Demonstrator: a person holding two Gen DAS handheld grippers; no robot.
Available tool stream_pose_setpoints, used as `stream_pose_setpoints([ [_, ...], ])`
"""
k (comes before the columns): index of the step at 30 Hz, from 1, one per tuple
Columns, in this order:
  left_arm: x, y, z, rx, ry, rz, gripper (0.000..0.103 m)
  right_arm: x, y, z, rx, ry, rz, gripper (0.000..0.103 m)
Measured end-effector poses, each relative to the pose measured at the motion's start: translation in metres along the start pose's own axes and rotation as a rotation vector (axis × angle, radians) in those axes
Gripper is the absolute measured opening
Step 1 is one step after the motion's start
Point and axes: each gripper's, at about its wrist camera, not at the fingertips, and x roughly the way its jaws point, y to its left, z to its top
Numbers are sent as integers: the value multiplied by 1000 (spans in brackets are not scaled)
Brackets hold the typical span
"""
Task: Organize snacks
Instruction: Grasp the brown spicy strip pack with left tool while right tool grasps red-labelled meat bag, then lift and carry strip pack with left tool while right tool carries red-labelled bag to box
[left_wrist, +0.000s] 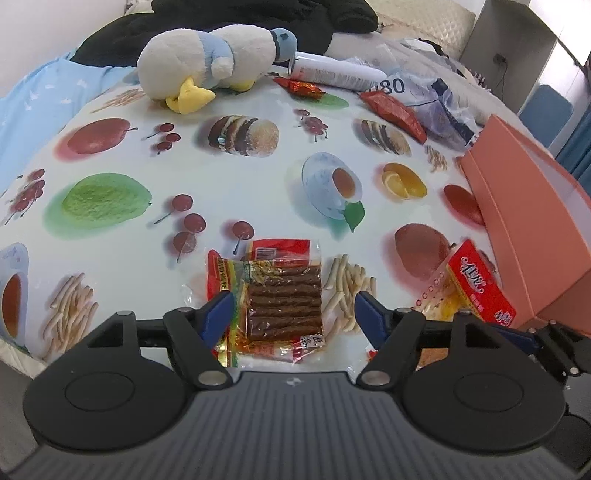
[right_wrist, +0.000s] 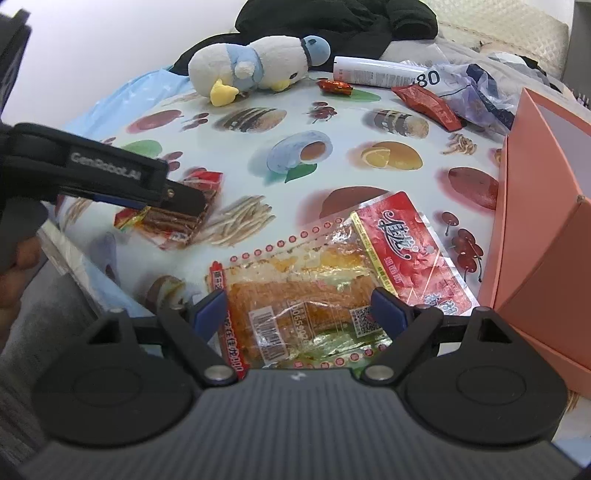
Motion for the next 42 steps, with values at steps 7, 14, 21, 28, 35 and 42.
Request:
stream_pose_setpoints([
  [7,10,-4,-1,23,10,44,76,2,1,-3,-20,-4,7,88],
  [14,17,-9,-2,43,10,78,74,4,3,-4,-51,4,7,88],
  [21,18,-11,-1,78,-13,99,59,5,4,-3,-72,18,18,80],
  [28,8,-8,-1,46,-21,68,57,-4,9,1,-76,8,52,25],
  [35,-9,-10,-3,24,-28,28,56,-12,0,4,15,-7,59,3],
  [42,-31,-23,-9,23,-45,-75,56,-36,-33,1,250,-57,45,40],
])
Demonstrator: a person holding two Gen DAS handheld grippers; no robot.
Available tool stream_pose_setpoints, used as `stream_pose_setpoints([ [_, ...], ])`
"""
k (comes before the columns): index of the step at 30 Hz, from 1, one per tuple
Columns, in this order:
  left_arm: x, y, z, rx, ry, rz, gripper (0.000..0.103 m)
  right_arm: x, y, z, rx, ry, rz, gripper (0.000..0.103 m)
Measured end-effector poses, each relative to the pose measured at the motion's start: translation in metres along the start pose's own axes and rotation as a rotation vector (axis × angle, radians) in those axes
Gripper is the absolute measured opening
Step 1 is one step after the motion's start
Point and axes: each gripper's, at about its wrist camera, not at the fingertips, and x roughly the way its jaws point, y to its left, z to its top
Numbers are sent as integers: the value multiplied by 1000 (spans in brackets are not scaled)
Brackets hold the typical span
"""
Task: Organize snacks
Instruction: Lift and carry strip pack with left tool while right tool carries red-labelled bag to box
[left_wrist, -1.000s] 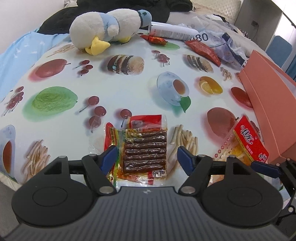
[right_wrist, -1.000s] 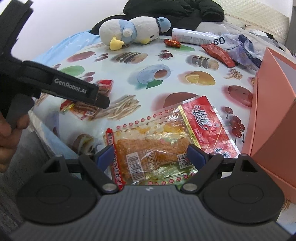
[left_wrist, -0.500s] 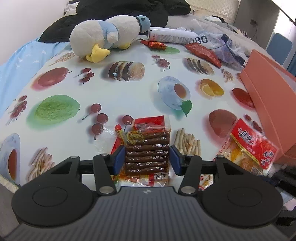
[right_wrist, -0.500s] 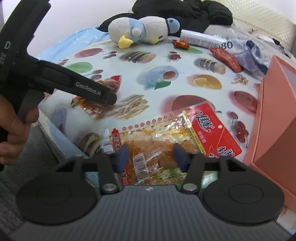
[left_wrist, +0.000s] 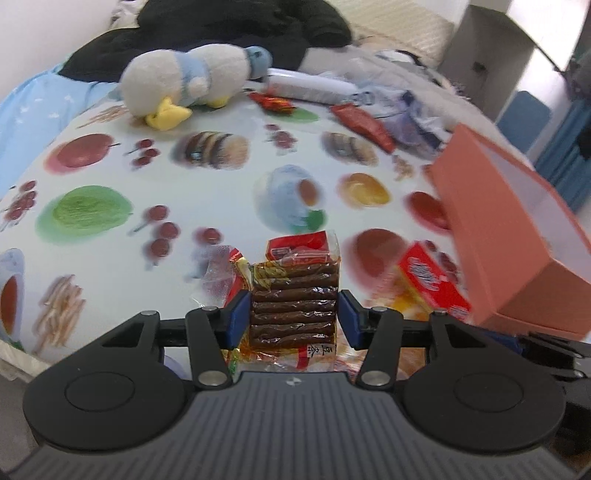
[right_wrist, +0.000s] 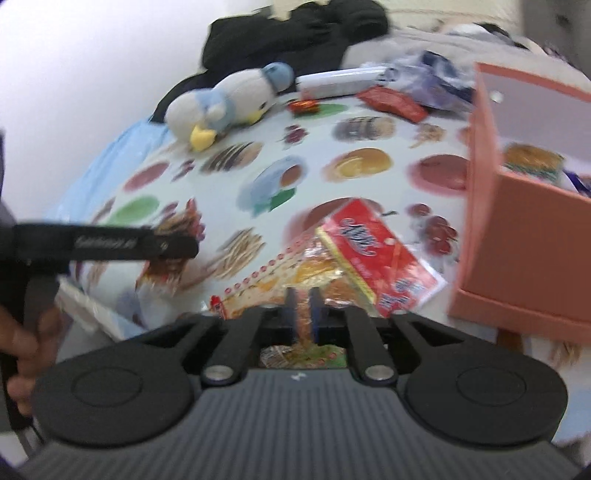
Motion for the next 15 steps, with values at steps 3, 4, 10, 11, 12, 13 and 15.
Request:
stream_pose_setpoints([
  [3,3,-11,-7,43,17,-19,56,-9,-12,-4,70,-18,7,61],
  [4,6,-13,-9,52,26,-19,56,-9,-15,-6,87,-13,6,61],
  [10,21,-22,-28,97,83,-27,56,0,-37,-11,217,25,-28,76],
  [11,22,-22,-29,108,83,-23,56,1,-41,-13,244,30,-13,74],
  [12,23,-23,-29,113,84,-21,57,3,-44,-14,264,34,-3,74],
  [13,23,-23,-29,112,86,-20,57,4,-46,-15,280,36,6,74],
  [15,25,-22,-29,113,91,-23,57,8,-50,-17,314,41,33,74],
])
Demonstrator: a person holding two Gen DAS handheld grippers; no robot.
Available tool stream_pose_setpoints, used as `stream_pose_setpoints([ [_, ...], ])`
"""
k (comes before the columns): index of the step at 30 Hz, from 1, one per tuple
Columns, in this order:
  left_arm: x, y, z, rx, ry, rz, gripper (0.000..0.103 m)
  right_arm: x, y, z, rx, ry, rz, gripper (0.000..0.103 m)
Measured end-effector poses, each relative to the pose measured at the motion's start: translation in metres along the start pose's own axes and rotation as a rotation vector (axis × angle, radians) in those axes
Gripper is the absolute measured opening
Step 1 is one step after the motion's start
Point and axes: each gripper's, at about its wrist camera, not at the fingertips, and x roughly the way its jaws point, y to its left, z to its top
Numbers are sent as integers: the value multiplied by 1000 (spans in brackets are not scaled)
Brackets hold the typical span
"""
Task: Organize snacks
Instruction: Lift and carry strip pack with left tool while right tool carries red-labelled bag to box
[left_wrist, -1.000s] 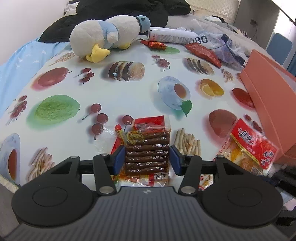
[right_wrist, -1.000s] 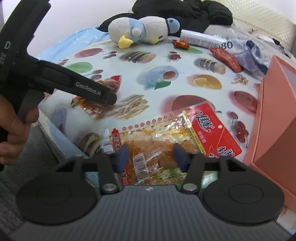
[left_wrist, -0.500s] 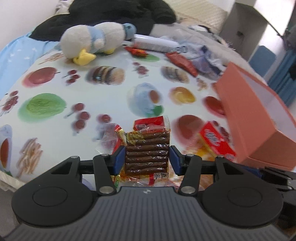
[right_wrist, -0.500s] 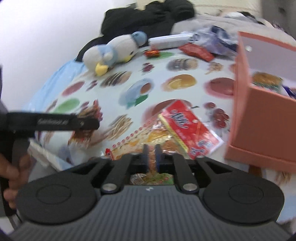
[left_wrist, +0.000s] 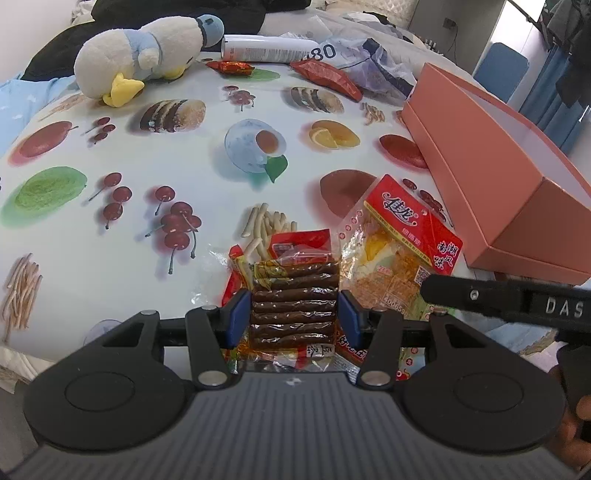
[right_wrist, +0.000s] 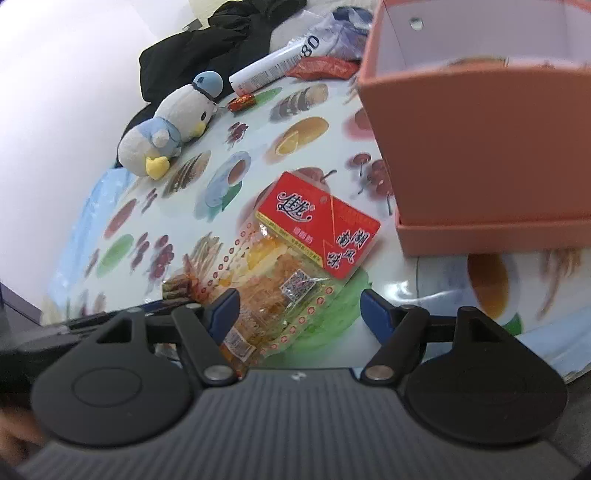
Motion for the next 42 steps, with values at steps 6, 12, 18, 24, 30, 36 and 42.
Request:
stream_pose_setpoints([
  [6,5,-1,-1,10,7,2,57,10,-9,2,88,2,118,75],
  [12,6,0,-3,8,6,-3,57,17,-6,3,126,20,189,74],
  [18,7,2,-3,-5,7,-14,57,25,3,2,133,53,233,67],
  [24,8,4,-2,-14,8,-23,57,34,-5,6,225,74,251,42],
  [30,8,4,-4,-11,4,-23,57,43,3,8,200,115,230,19],
  [36,2,4,1,-24,1,-24,57,43,19,12,90,119,174,14],
  [42,-19,10,13,-83,-23,-23,57,26,30,15,-2,75,119,11],
])
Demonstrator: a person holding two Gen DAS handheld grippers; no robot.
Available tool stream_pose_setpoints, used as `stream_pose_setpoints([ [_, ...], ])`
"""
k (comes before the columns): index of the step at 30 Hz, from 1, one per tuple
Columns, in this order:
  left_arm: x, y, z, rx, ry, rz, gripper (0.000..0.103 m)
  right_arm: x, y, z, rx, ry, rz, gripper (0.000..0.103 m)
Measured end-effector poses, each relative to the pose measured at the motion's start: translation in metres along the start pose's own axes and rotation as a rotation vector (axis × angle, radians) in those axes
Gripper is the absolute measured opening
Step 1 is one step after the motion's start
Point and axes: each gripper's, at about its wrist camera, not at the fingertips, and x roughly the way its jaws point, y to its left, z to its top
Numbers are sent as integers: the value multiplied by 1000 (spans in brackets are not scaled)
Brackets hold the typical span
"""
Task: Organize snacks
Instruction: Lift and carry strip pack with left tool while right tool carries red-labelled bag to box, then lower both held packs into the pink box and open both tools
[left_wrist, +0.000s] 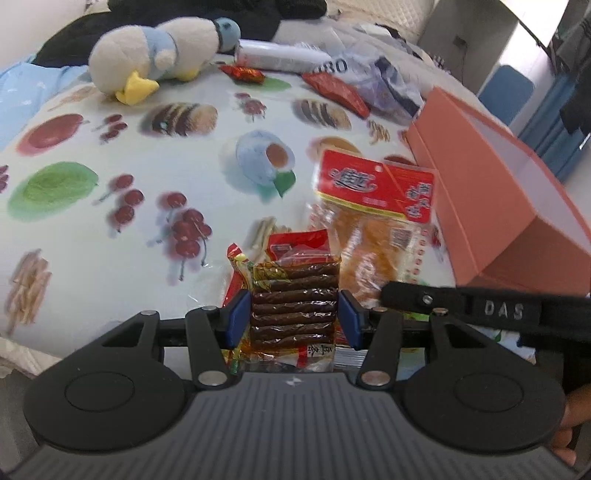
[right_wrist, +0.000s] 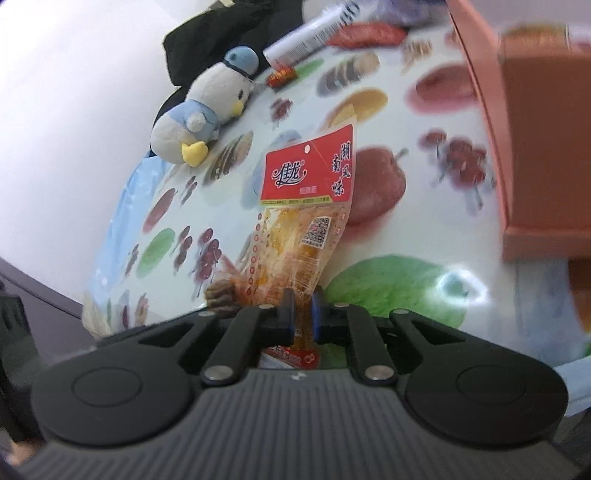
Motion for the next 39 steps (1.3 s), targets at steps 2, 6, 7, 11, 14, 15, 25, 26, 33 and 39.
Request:
stream_pose_setpoints([
  [2,-10,-3,6,-3,-15,-3,57,-10,6,2,-43,-22,-34,11],
  [6,-31,-15,19,7,-48,-8,57,-31,16,6,-104,-79,-76,10],
  [7,-37,-19,22,11,-55,-10,57,-36,19,7,-116,-92,-84,10],
  [11,-61,-36,33,14,-90,-35,57,-62,30,11,-154,-154,-112,9],
  [14,-76,-48,38,18,-117,-48,57,-85,42,12,-207,-213,-141,9],
  [15,-80,-51,39,20,-123,-53,57,-91,45,12,-220,-230,-146,8],
  [25,-93,-95,49,87,-129,-146,57,-155,35,16,-185,-351,-207,8],
  [26,-92,-100,51,94,-128,-159,57,-161,32,16,-178,-360,-219,8],
  [33,-81,-141,71,159,-138,-246,57,-198,6,14,-110,-427,-302,8],
  [39,-66,-187,97,218,-140,-306,57,-220,-17,28,-71,-485,-358,9],
])
